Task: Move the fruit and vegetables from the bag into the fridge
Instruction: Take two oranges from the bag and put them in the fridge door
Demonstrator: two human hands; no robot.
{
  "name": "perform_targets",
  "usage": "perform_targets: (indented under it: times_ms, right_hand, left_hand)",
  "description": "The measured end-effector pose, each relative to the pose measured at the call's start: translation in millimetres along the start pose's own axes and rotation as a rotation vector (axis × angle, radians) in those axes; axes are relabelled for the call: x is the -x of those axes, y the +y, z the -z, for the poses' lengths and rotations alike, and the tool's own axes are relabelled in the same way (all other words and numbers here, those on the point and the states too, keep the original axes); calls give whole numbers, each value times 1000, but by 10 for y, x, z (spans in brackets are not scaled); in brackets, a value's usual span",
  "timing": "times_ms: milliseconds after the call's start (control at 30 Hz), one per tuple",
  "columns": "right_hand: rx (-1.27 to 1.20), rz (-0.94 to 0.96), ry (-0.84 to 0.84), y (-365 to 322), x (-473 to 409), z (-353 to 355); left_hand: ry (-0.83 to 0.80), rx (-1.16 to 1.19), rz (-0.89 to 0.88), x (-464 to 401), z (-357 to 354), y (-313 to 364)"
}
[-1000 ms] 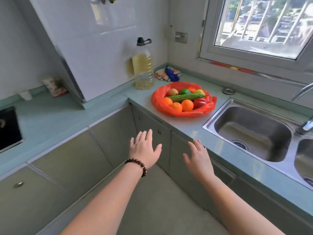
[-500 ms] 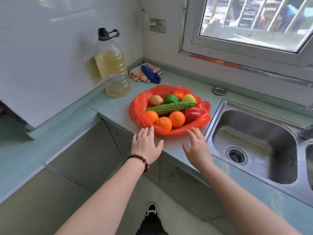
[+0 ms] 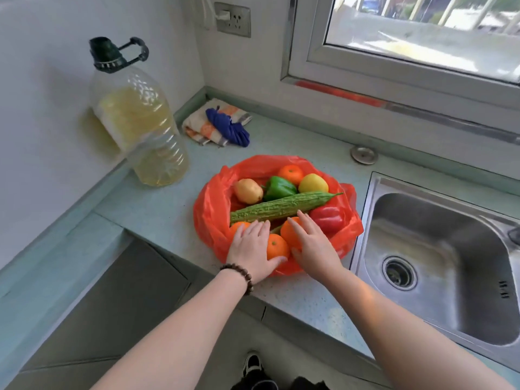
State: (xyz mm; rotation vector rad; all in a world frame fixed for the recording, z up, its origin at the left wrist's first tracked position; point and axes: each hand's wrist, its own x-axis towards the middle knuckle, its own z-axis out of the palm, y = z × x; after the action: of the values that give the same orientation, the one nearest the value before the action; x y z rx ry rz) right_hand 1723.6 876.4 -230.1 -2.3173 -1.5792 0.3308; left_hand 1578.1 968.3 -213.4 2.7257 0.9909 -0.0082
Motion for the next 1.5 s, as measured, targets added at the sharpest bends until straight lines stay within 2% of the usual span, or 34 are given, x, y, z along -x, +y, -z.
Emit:
perform_targets:
  times_ms: [333, 433, 567, 667, 800, 1100, 1300, 1500]
  right_hand:
    - [15, -7, 29, 46, -139, -68]
    - [-84, -47, 83, 58, -115, 69]
    - [-178, -100, 265, 155, -31, 438]
    - [-216, -183, 375, 347, 123, 733]
    - [-241, -355, 489, 726, 576, 1014]
    - [-181, -828, 757, 1280, 2171, 1237]
    - [-94, -1138, 923, 1150, 3246, 1070]
    - [-70, -1448, 1110, 549, 4132, 663]
  left_hand:
    - [-38, -81, -20, -62, -92, 11]
    - [28, 24, -33, -84, -22, 18]
    - [157, 245, -38, -210, 189, 164]
    - [203, 327, -89, -391, 329, 456]
    - [184, 352, -220, -584, 381, 1062]
    - [-33, 418, -604, -511, 157, 2644]
    - [-212, 422, -882, 69, -106, 3359]
    - [-376, 396, -1177, 848, -391, 3714]
